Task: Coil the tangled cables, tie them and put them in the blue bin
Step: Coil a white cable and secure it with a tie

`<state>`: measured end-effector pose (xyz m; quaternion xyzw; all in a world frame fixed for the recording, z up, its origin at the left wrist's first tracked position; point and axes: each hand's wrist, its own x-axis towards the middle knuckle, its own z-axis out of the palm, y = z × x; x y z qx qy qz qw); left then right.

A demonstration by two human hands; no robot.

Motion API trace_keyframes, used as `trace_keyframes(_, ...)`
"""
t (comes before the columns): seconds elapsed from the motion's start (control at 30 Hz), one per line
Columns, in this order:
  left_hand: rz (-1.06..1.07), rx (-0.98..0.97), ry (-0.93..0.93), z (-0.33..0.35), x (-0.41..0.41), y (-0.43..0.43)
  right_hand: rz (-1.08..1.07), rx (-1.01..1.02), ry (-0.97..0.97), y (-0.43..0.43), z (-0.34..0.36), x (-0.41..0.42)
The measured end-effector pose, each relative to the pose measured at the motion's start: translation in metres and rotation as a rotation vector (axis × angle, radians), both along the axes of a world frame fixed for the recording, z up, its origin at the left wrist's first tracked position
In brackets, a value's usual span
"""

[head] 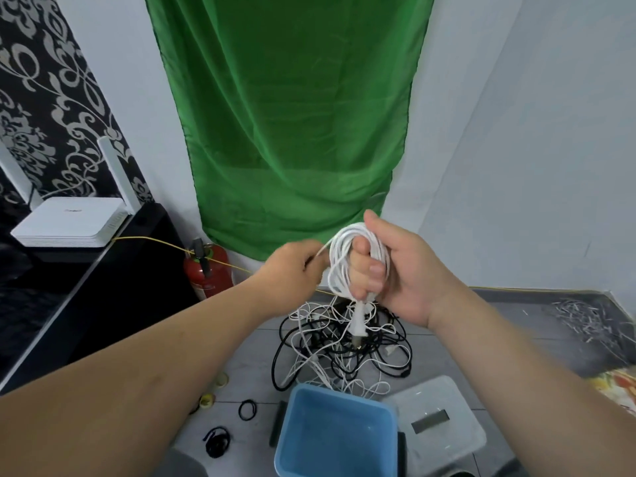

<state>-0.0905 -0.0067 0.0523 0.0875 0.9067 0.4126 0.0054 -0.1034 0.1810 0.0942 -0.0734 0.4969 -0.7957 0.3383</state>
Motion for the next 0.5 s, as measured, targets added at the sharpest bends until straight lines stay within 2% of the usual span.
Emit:
trace_keyframes(0.07,-0.085,-0.110,-0.231,-0.015,0.005,-0.002,-0.148,-0.123,-0.070,0.001,-0.002,-0.006)
trace_keyframes(0.13,-0.169,-0.131,-0.392,-0.026,0.009,-0.001,-0.316,-0.258,-0.137,0.007,-0.001,-0.013)
trace_keyframes(0.2,-0.239,-0.155,-0.471,-0.033,0.013,0.003,-0.450,-0.324,-0.151,0.015,-0.001,-0.021)
trace_keyframes(0.3,-0.352,-0.284,-0.494,-0.036,0.014,0.010,-0.596,-0.287,-0.155,0.023,-0.006,-0.029)
trace_keyframes(0.33,-0.375,-0.293,-0.481,-0.035,0.014,0.012,-0.641,-0.197,-0.119,0.025,-0.010,-0.031)
trace_keyframes(0.4,-0.391,-0.254,-0.398,-0.028,0.015,0.019,-0.718,0.131,0.065,0.028,-0.018,-0.033)
trace_keyframes(0.5,-0.342,-0.225,-0.039,-0.005,0.013,0.031,-0.697,0.626,0.489,0.033,-0.025,-0.029)
